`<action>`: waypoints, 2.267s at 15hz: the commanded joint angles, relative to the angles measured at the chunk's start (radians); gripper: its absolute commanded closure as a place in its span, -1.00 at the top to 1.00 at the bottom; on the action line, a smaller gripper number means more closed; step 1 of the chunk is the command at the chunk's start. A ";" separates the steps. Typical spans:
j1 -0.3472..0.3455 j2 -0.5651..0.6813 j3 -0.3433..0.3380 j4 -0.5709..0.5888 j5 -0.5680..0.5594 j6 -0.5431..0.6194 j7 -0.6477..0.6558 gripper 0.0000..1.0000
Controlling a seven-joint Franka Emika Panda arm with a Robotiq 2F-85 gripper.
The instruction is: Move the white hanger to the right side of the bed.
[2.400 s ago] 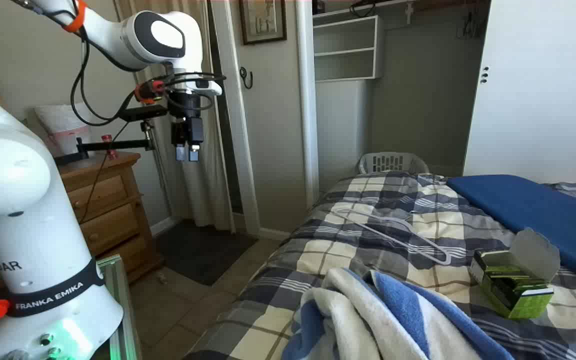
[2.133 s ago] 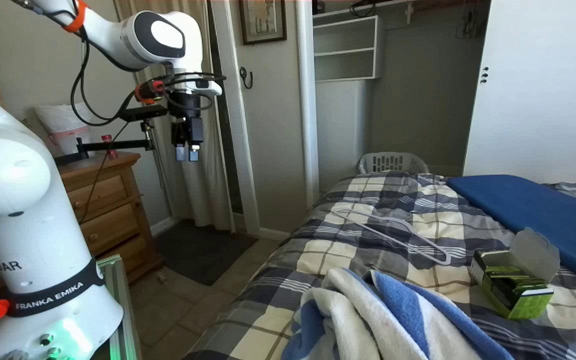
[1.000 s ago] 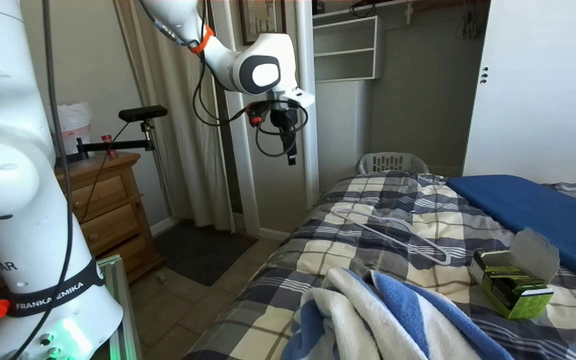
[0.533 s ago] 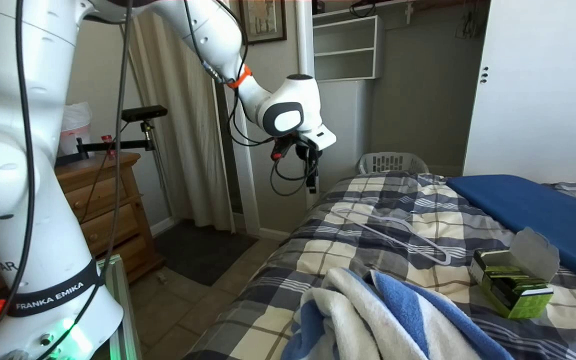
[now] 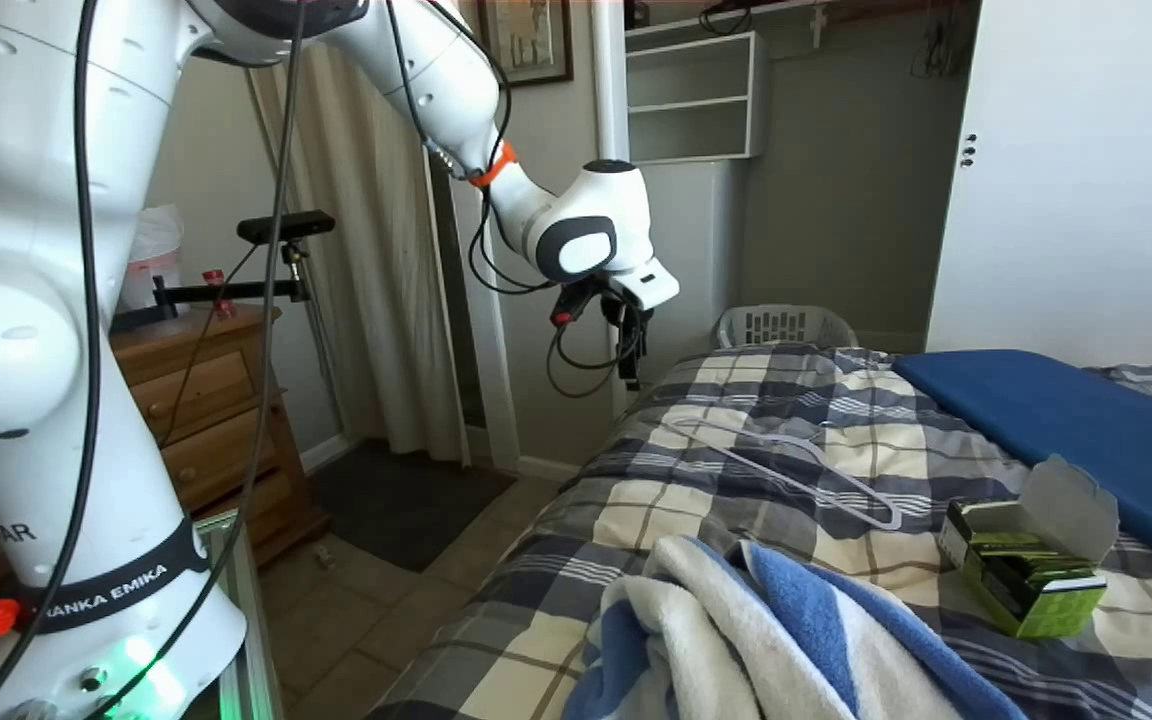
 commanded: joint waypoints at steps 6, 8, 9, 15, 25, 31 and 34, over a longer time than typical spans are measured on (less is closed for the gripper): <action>0.106 0.225 -0.153 0.366 -0.064 -0.244 0.393 1.00; 0.108 0.300 -0.158 0.470 -0.082 -0.307 0.459 1.00; 0.103 0.338 -0.155 0.520 -0.088 -0.328 0.478 1.00; 0.073 0.571 -0.192 0.796 -0.123 -0.314 0.610 1.00; -0.011 0.816 -0.169 1.126 -0.124 -0.536 0.678 0.64; -0.032 0.888 -0.157 1.250 -0.130 -0.613 0.682 0.53; -0.033 0.909 -0.151 1.292 -0.133 -0.630 0.685 0.75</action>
